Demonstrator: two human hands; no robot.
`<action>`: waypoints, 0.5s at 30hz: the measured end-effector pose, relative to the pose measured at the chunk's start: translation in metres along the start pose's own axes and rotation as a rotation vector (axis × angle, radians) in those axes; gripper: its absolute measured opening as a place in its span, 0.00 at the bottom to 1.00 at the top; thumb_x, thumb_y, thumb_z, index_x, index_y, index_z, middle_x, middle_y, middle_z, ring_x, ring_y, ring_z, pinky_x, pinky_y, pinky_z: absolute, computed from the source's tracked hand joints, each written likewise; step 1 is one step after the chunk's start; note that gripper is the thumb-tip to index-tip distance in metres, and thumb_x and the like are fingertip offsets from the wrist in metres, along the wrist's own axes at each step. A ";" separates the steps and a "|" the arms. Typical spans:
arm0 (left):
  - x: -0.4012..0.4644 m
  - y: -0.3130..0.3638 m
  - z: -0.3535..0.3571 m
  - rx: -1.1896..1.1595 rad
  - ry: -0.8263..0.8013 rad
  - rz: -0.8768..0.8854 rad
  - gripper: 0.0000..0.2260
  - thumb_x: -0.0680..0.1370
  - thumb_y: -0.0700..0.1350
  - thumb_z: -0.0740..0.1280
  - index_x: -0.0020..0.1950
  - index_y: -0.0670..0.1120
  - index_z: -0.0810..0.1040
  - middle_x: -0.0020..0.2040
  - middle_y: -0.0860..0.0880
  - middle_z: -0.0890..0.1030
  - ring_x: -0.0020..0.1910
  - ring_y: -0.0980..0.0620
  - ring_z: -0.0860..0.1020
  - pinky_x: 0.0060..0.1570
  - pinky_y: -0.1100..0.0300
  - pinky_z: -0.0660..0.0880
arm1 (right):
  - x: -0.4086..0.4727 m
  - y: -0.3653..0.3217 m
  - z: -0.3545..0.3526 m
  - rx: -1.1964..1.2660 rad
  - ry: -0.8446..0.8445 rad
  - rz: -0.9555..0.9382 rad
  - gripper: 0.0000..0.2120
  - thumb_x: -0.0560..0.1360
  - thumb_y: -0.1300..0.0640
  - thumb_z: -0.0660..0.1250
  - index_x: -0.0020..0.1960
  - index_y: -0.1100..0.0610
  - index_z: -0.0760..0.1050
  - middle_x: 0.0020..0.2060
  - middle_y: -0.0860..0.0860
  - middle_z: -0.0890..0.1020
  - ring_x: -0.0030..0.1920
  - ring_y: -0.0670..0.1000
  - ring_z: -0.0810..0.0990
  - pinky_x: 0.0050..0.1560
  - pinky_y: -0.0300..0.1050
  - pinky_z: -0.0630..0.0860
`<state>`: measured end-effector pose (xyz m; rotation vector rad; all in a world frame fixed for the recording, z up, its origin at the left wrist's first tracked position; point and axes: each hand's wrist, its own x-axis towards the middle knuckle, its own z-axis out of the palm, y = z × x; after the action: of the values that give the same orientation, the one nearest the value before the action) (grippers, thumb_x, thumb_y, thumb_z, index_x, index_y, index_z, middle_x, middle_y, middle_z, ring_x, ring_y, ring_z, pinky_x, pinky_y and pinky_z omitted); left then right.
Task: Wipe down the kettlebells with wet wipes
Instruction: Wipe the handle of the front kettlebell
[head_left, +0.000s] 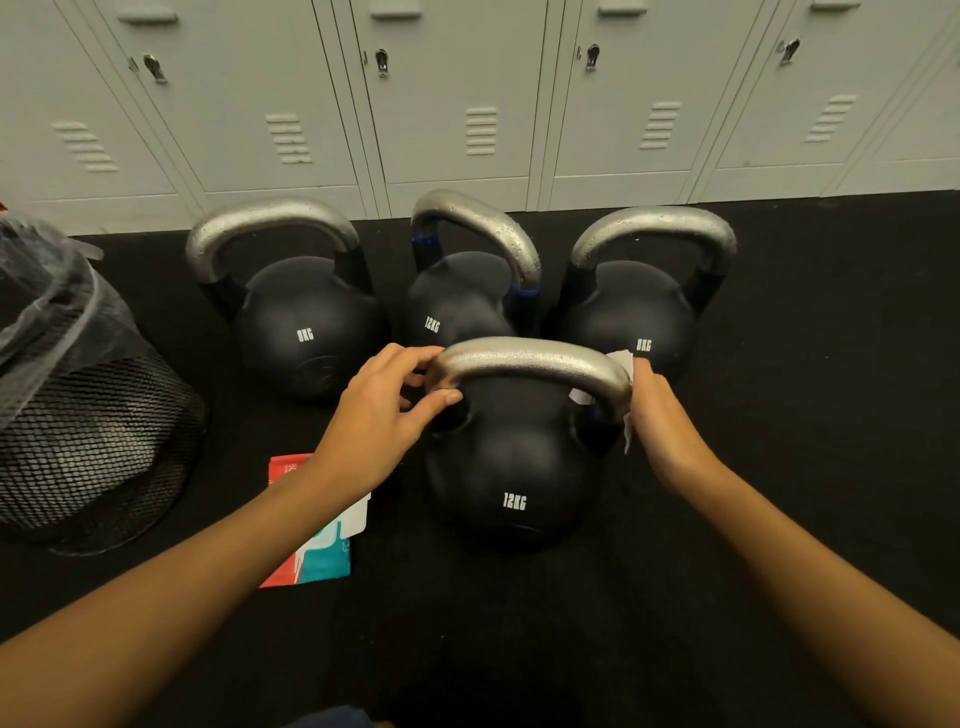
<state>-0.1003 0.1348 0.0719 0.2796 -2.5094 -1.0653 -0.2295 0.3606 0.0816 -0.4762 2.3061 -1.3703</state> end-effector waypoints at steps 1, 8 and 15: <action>0.000 0.000 0.000 0.002 0.001 0.000 0.20 0.74 0.47 0.71 0.65 0.47 0.75 0.54 0.53 0.75 0.52 0.57 0.76 0.49 0.62 0.76 | 0.002 -0.001 -0.001 -0.044 -0.005 0.002 0.20 0.80 0.51 0.48 0.49 0.47 0.79 0.46 0.57 0.83 0.37 0.45 0.75 0.41 0.42 0.68; -0.001 0.001 0.000 0.006 0.005 -0.002 0.20 0.74 0.46 0.71 0.65 0.47 0.75 0.54 0.52 0.76 0.52 0.57 0.76 0.49 0.65 0.75 | 0.007 -0.050 0.013 -0.445 0.011 -0.246 0.20 0.84 0.50 0.51 0.39 0.56 0.72 0.38 0.52 0.75 0.45 0.58 0.74 0.50 0.52 0.67; 0.000 0.003 -0.001 0.016 0.005 -0.010 0.20 0.74 0.46 0.71 0.65 0.47 0.75 0.54 0.51 0.76 0.52 0.58 0.76 0.47 0.67 0.75 | 0.006 -0.055 0.032 -0.759 0.122 -0.518 0.19 0.84 0.45 0.50 0.43 0.52 0.72 0.38 0.48 0.76 0.43 0.56 0.76 0.47 0.54 0.71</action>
<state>-0.1003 0.1361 0.0742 0.2988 -2.5153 -1.0478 -0.2142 0.3084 0.1159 -1.3185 2.8880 -0.6449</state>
